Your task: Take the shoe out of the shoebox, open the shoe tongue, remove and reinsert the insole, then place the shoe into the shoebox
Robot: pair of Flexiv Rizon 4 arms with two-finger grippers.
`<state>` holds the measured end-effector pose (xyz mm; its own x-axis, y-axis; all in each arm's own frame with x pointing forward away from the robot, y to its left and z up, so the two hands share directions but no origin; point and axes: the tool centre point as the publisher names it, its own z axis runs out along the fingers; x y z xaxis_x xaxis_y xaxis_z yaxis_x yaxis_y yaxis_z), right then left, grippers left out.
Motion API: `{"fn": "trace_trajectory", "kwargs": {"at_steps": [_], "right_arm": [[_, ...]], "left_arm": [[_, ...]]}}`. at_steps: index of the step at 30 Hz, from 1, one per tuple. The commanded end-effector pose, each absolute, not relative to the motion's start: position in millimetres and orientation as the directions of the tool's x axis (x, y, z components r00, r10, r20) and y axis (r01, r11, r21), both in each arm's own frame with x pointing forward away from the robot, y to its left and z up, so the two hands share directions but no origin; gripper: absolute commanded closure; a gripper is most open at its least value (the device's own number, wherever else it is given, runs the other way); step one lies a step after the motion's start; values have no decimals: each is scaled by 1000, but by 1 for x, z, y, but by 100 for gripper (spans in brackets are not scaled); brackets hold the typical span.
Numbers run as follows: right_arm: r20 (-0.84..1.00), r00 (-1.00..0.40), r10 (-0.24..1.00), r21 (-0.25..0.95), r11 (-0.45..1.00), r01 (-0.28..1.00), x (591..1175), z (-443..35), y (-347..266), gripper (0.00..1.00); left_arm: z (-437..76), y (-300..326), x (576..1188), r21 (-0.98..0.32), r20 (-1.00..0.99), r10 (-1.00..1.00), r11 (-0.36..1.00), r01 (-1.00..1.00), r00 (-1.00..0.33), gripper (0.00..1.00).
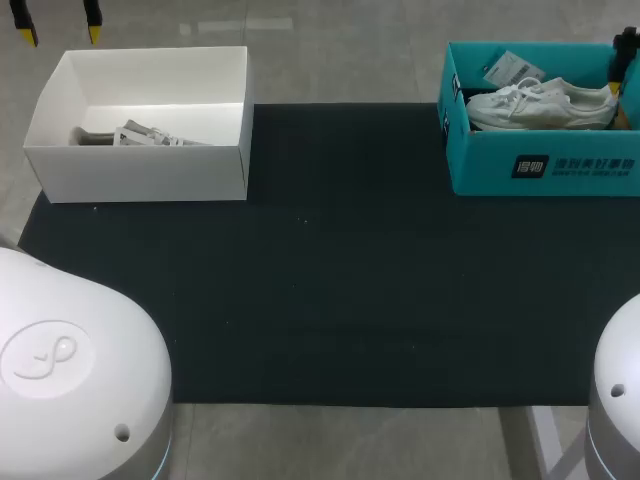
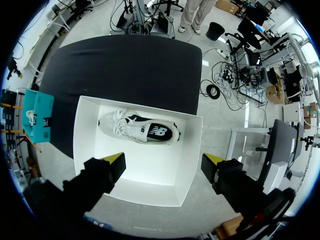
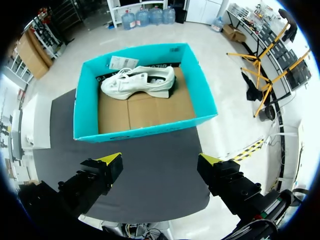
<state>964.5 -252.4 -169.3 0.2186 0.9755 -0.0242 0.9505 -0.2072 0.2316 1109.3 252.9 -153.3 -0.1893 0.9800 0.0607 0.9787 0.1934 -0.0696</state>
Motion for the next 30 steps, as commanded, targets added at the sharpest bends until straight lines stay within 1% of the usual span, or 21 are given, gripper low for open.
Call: {"fn": "trace_trajectory", "kwargs": {"at_steps": [1, 2, 3, 6, 10, 17, 24, 30], "right_arm": [[-34, 247, 968, -8, -248, 969, 1025, -174, -273, 0], [-47, 255, 966, -7, -256, 967, 1030, -177, -278, 0], [3, 277, 961, -6, -277, 961, 1033, -178, -281, 0], [-2, 317, 948, 2, -317, 948, 1049, -185, -293, 0], [0, 337, 942, -19, -337, 941, 1068, -196, -308, 0], [-14, 310, 951, -39, -311, 950, 1101, -207, -326, 0], [-26, 273, 962, -41, -274, 961, 1130, -225, -327, 0], [-36, 289, 956, 25, -289, 957, 1145, -240, -330, 0]], "left_arm": [[-153, 253, 1109, -70, 63, 980, 192, 979, -188, 0], [-153, 253, 1109, -70, 63, 980, 192, 979, -188, 0], [-153, 253, 1109, -70, 63, 980, 192, 979, -188, 0], [-153, 253, 1109, -70, 63, 980, 192, 979, -188, 0], [-153, 253, 1109, -70, 63, 980, 192, 979, -188, 0], [-153, 253, 1109, -70, 63, 980, 192, 979, -188, 0], [-153, 253, 1109, -70, 63, 980, 192, 979, -188, 0], [-153, 253, 1109, -70, 63, 980, 192, 979, -188, 0]]}}
